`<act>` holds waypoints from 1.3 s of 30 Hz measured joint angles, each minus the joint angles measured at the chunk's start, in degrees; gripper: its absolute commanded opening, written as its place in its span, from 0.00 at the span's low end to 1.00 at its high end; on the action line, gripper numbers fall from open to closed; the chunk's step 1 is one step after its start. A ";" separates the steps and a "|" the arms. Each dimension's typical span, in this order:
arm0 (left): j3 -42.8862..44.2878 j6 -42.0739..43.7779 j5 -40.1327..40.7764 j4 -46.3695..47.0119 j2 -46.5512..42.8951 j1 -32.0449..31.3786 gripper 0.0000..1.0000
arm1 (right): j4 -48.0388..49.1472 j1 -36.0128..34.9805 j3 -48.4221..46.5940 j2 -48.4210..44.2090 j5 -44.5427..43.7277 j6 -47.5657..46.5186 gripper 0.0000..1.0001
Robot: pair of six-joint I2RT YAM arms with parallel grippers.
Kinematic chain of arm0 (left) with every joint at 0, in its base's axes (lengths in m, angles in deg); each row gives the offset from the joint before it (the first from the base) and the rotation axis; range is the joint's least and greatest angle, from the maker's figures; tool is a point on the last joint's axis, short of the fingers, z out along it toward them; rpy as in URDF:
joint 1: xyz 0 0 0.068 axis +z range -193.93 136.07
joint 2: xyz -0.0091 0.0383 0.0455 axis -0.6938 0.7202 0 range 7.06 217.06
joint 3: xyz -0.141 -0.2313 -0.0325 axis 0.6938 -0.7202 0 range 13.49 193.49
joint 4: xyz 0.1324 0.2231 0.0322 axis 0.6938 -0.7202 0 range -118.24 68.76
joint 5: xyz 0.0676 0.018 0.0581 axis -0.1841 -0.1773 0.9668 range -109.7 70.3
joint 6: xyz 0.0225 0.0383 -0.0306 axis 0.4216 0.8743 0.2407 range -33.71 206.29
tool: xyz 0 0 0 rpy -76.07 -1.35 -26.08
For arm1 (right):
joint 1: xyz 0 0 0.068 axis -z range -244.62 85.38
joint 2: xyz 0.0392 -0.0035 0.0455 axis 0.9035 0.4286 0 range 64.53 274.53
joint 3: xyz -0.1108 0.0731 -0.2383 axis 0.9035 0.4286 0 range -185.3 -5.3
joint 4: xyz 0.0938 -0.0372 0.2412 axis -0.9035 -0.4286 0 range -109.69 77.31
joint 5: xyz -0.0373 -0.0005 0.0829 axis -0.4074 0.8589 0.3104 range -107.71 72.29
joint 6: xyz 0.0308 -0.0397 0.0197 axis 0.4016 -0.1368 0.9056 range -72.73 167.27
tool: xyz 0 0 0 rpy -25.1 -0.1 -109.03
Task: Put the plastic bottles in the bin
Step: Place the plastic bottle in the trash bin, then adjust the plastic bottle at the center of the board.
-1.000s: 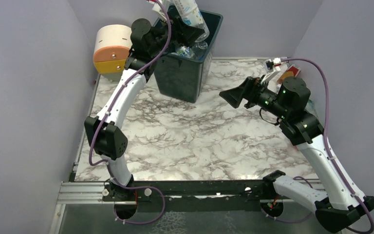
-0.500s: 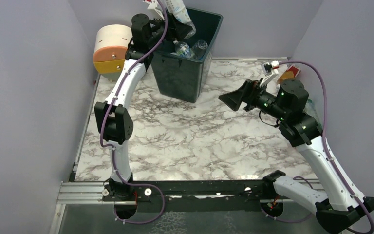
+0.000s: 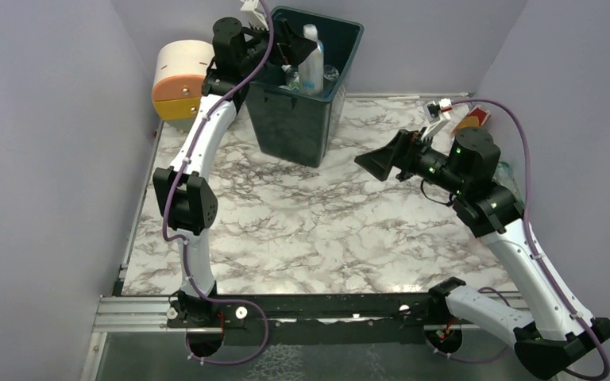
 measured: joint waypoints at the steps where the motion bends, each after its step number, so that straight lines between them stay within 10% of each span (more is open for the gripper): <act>1: 0.11 0.28 0.00 -0.52 0.00 0.00 0.99 | 0.00 0.00 0.00 0.07 0.02 0.00 0.99; 10: 2.45 2.36 0.31 -4.50 -0.57 0.79 0.99 | -2.60 0.00 -0.24 0.68 -3.08 -1.64 0.99; 17: -4.98 2.16 0.20 -6.05 -7.74 1.09 0.99 | -9.20 0.74 -1.62 8.46 -25.16 -4.63 0.99; 26: -24.50 -0.37 -3.10 -5.33 -33.75 1.05 0.99 | -13.25 29.09 0.17 20.92 -28.44 -7.10 0.99; 39: -53.92 -9.20 -8.39 3.43 -42.23 0.22 0.99 | -22.53 38.10 1.18 26.38 -39.39 2.23 0.99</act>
